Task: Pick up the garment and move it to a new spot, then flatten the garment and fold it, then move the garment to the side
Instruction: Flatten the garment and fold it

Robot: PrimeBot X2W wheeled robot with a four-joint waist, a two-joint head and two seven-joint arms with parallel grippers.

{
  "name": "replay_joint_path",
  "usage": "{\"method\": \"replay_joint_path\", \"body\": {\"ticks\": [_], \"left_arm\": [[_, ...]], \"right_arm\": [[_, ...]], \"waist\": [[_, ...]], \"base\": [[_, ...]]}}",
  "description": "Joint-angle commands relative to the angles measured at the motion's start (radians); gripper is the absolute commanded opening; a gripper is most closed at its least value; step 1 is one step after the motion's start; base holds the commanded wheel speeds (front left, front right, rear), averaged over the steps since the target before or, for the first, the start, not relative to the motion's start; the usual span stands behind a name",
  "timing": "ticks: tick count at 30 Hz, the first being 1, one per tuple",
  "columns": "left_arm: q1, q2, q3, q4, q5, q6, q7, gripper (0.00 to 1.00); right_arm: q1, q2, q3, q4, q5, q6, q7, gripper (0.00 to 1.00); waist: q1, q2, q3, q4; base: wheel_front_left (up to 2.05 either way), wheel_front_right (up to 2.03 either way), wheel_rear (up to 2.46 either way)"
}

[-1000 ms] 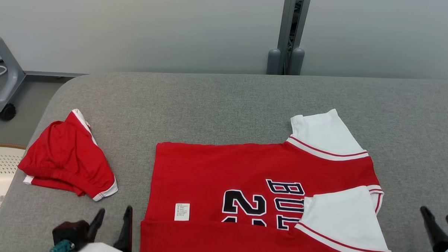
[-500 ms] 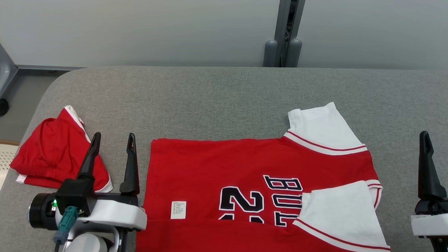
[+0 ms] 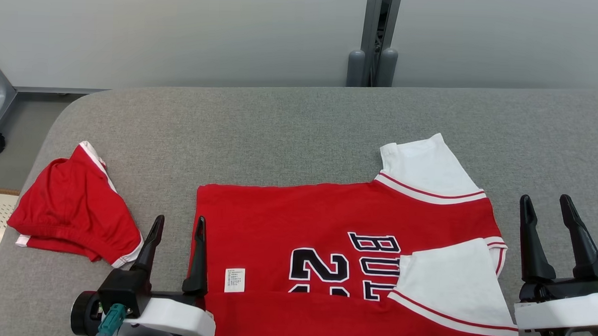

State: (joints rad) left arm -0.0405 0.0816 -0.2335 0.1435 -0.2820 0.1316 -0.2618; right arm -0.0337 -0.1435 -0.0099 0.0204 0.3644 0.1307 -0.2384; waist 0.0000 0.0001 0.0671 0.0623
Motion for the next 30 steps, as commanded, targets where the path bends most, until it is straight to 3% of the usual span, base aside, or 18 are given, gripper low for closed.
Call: {"method": "replay_joint_path", "body": {"ticks": [1, 10, 16, 30], "left_arm": [[0.009, -0.003, 0.018, 0.012, 0.014, -0.016, -0.004, 1.00], [-0.015, -0.022, 0.069, 0.064, 0.046, -0.081, -0.004, 1.00], [-0.123, 0.007, 0.055, 0.212, 0.041, -0.163, 0.019, 1.00], [-0.416, 0.039, 0.098, 0.446, -0.058, -0.189, 0.272, 1.00]], "right_arm": [[-0.007, -0.008, 0.000, 0.011, 0.003, 0.000, -0.011, 1.00], [-0.021, -0.014, 0.005, 0.036, 0.006, 0.000, -0.015, 1.00], [-0.049, -0.014, 0.010, 0.039, 0.004, 0.000, -0.014, 1.00], [-0.105, -0.005, 0.042, 0.056, 0.006, 0.000, -0.022, 1.00]], "waist": [[0.0000, -0.0001, 0.000, 0.001], [0.0000, -0.0001, 0.013, -0.001], [0.0000, -0.0001, 0.071, -0.020], [0.0000, -0.0001, 0.187, -0.070]], "base": [[0.00, 0.00, 0.00], [0.00, 0.00, 0.00], [0.00, 0.00, 0.00], [0.00, 0.00, 0.00]]}}
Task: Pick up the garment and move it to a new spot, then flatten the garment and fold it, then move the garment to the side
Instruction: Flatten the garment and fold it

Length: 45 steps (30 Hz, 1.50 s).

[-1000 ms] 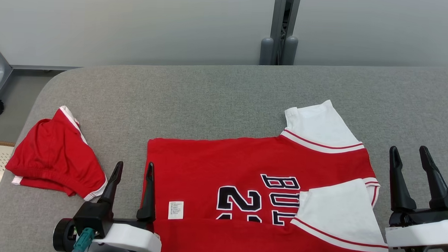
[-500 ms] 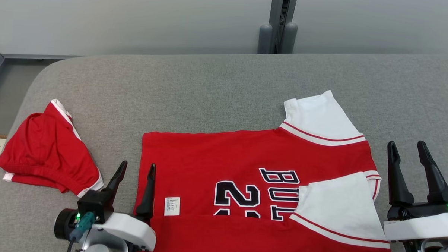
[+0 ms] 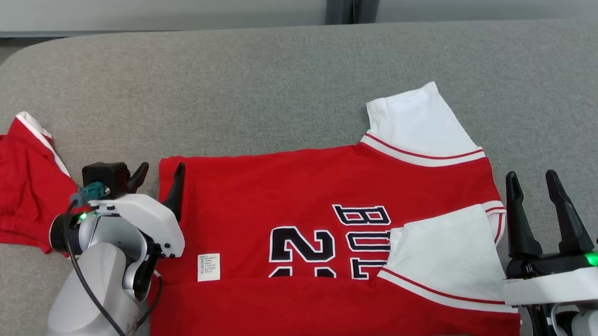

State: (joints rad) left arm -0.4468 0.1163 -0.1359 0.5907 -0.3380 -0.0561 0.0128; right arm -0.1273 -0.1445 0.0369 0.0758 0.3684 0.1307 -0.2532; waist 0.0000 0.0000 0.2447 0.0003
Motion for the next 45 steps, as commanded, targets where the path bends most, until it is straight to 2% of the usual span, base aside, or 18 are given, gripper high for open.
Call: {"method": "replay_joint_path", "body": {"ticks": [1, 6, 15, 26, 27, 28, 29, 38, 45], "left_arm": [[-0.025, 0.003, -0.001, 0.018, -0.008, -0.006, 0.014, 1.00], [-0.083, 0.007, -0.005, 0.095, -0.017, -0.012, 0.036, 1.00], [-0.156, 0.005, 0.001, 0.217, -0.036, -0.013, 0.003, 1.00], [-0.227, 0.008, -0.016, 0.329, -0.058, -0.041, -0.007, 1.00], [-0.232, 0.005, -0.020, 0.337, -0.064, -0.044, -0.007, 0.56], [-0.237, 0.004, -0.022, 0.343, -0.065, -0.049, -0.008, 0.17], [-0.240, 0.003, -0.025, 0.348, -0.067, -0.051, -0.011, 0.00], [-0.253, -0.008, -0.048, 0.381, -0.073, -0.060, -0.062, 0.00], [-0.254, -0.019, -0.068, 0.383, -0.069, -0.063, -0.098, 0.00]], "right_arm": [[-0.016, -0.004, -0.003, 0.001, 0.002, 0.000, -0.008, 1.00], [-0.031, -0.004, 0.002, 0.009, -0.001, 0.000, -0.010, 1.00], [-0.042, -0.003, 0.008, 0.020, -0.003, 0.000, -0.012, 1.00], [-0.062, -0.007, 0.014, 0.022, -0.005, 0.000, -0.014, 1.00], [-0.062, -0.007, 0.014, 0.024, -0.005, 0.000, -0.014, 1.00], [-0.061, -0.007, 0.012, 0.026, -0.006, 0.000, -0.014, 1.00], [-0.061, -0.007, 0.011, 0.029, -0.007, 0.000, -0.013, 1.00], [-0.078, -0.029, -0.023, 0.046, 0.020, 0.000, 0.011, 1.00], [-0.141, -0.068, -0.029, 0.063, 0.029, 0.000, 0.101, 1.00]], "waist": [[0.0000, 0.0000, 0.015, -0.011], [0.0000, 0.0000, 0.037, -0.018], [0.0000, 0.0000, 0.056, -0.018], [0.0000, 0.0000, 0.081, -0.023], [0.0000, 0.0000, 0.082, -0.024], [0.0000, 0.0000, 0.082, -0.025], [0.0000, 0.0000, 0.083, -0.026], [0.0000, 0.0000, 0.067, -0.008], [0.0000, 0.0000, 0.057, 0.011]], "base": [[0.00, 0.00, 0.00], [0.00, 0.00, 0.00], [0.00, 0.00, 0.00], [0.00, 0.00, 0.00], [0.00, 0.00, 0.00], [0.00, 0.00, 0.00], [0.00, 0.00, 0.00], [0.00, 0.00, 0.00], [0.00, 0.00, 0.00]]}}
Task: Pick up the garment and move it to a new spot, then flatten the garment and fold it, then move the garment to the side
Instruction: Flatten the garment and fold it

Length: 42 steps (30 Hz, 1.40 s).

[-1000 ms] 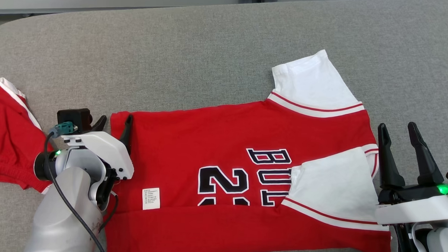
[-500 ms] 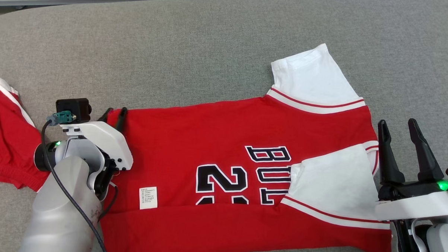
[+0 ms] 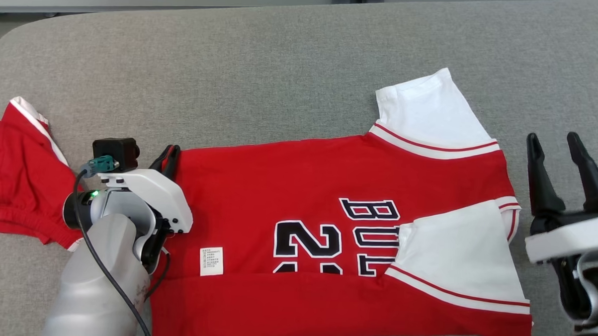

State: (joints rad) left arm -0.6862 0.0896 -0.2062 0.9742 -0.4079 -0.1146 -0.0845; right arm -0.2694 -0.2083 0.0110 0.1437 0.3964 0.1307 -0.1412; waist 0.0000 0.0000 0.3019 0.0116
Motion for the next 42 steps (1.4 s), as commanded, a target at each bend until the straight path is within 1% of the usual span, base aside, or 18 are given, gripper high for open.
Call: {"method": "replay_joint_path", "body": {"ticks": [1, 5, 7, 10, 11, 14, 16, 22, 27, 33, 34, 36, 37, 39, 42], "left_arm": [[-0.015, 0.005, -0.001, -0.001, 0.000, -0.005, -0.007, 0.00], [-0.024, -0.006, -0.021, -0.009, 0.005, -0.006, -0.024, 0.00], [-0.029, -0.011, -0.029, -0.014, 0.007, -0.004, -0.033, 0.00], [-0.038, -0.018, -0.044, -0.021, 0.010, -0.003, -0.040, 0.00], [-0.046, -0.021, -0.050, -0.025, 0.010, -0.003, -0.042, 0.00], [-0.059, -0.025, -0.066, -0.036, 0.006, -0.004, -0.048, 0.00], [-0.066, -0.028, -0.080, -0.041, 0.000, -0.005, -0.050, 0.00], [-0.085, -0.034, -0.113, -0.045, -0.019, -0.004, -0.056, 0.00], [-0.096, -0.033, -0.136, -0.038, -0.040, 0.002, -0.068, 0.00], [-0.111, -0.036, -0.181, -0.042, -0.084, 0.016, -0.082, 0.00], [-0.113, -0.036, -0.187, -0.041, -0.089, 0.017, -0.083, 0.00], [-0.116, -0.037, -0.199, -0.039, -0.099, 0.021, -0.086, 0.00], [-0.116, -0.037, -0.205, -0.038, -0.104, 0.022, -0.088, 0.00], [-0.118, -0.037, -0.214, -0.033, -0.110, 0.025, -0.091, 0.00], [-0.123, -0.037, -0.223, -0.027, -0.116, 0.026, -0.092, 0.00]], "right_arm": [[-0.019, -0.015, 0.000, 0.005, 0.004, 0.000, 0.011, 1.00], [-0.114, -0.040, 0.025, 0.067, 0.047, 0.000, 0.121, 1.00], [-0.178, -0.050, 0.064, 0.107, 0.092, 0.000, 0.185, 1.00], [-0.282, -0.076, 0.083, 0.189, 0.155, 0.000, 0.266, 1.00], [-0.317, -0.088, 0.091, 0.216, 0.160, 0.000, 0.285, 1.00], [-0.411, -0.096, 0.099, 0.306, 0.193, 0.000, 0.324, 1.00], [-0.464, -0.094, 0.095, 0.365, 0.238, 0.000, 0.342, 1.00], [-0.586, -0.133, 0.159, 0.512, 0.252, 0.000, 0.360, 1.00], [-0.662, -0.140, 0.205, 0.634, 0.231, 0.000, 0.352, 1.00], [-0.729, -0.146, 0.268, 0.731, 0.239, 0.000, 0.342, 1.00], [-0.734, -0.147, 0.278, 0.738, 0.242, 0.000, 0.343, 0.94], [-0.747, -0.150, 0.295, 0.754, 0.251, 0.000, 0.347, 0.86], [-0.751, -0.152, 0.305, 0.760, 0.255, 0.000, 0.348, 0.87], [-0.757, -0.156, 0.324, 0.769, 0.266, 0.000, 0.348, 0.94], [-0.766, -0.161, 0.343, 0.775, 0.275, 0.000, 0.343, 0.95]], "waist": [[0.0000, 0.0000, 0.000, 0.004], [0.0000, 0.0000, 0.010, 0.023], [0.0000, 0.0000, 0.022, 0.029], [0.0000, 0.0000, 0.047, 0.046], [0.0000, 0.0000, 0.057, 0.054], [0.0000, 0.0000, 0.089, 0.077], [0.0000, 0.0000, 0.105, 0.094], [0.0000, 0.0000, 0.143, 0.128], [0.0000, 0.0000, 0.163, 0.143], [0.0000, 0.0000, 0.176, 0.150], [0.0000, 0.0000, 0.177, 0.150], [0.0000, 0.0000, 0.180, 0.150], [0.0000, 0.0000, 0.181, 0.151], [0.0000, 0.0000, 0.183, 0.151], [0.0000, 0.0000, 0.183, 0.152]], "base": [[0.00, 0.00, 0.00], [0.00, 0.00, 0.00], [0.00, 0.00, 0.00], [0.00, 0.00, 0.00], [0.00, 0.00, 0.00], [0.00, 0.00, 0.00], [0.00, 0.00, 0.00], [0.00, 0.00, 0.00], [0.00, 0.00, 0.00], [0.00, 0.00, 0.00], [0.00, 0.00, 0.00], [0.00, 0.00, 0.00], [0.00, 0.00, 0.00], [0.00, 0.00, 0.00], [0.00, 0.00, 0.00]]}}
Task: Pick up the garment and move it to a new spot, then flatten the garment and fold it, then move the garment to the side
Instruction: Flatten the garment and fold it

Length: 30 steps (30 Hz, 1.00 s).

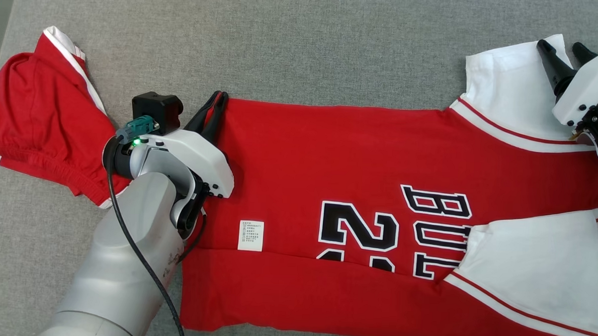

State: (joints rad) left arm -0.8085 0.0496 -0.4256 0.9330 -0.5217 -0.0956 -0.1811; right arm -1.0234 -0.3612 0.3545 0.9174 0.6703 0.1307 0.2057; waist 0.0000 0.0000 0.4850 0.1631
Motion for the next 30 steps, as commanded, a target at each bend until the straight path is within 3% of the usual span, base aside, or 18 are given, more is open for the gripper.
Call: {"method": "replay_joint_path", "body": {"ticks": [1, 5, 17, 30], "left_arm": [[-0.003, 0.003, -0.007, 0.017, -0.005, 0.007, 0.004, 0.00], [-0.010, 0.003, -0.021, 0.027, -0.016, 0.009, -0.002, 0.00], [-0.029, 0.006, -0.044, 0.054, -0.037, 0.014, -0.029, 0.00], [-0.005, 0.040, -0.102, 0.056, 0.042, 0.039, -0.077, 0.00]], "right_arm": [[-0.015, -0.010, 0.007, 0.004, 0.005, 0.000, -0.009, 0.89], [-0.017, -0.015, 0.042, 0.014, 0.034, 0.000, -0.012, 0.00], [0.002, -0.050, 0.143, -0.040, 0.139, 0.000, -0.082, 0.00], [0.078, -0.119, 0.271, -0.162, 0.240, 0.000, -0.161, 0.00]], "waist": [[0.0000, 0.0000, 0.000, 0.000], [0.0000, 0.0000, -0.001, 0.005], [0.0000, 0.0000, -0.016, 0.006], [0.0000, 0.0000, -0.093, -0.020]], "base": [[0.00, 0.00, 0.00], [0.00, 0.00, 0.00], [0.00, 0.00, 0.00], [0.00, 0.00, 0.00]]}}
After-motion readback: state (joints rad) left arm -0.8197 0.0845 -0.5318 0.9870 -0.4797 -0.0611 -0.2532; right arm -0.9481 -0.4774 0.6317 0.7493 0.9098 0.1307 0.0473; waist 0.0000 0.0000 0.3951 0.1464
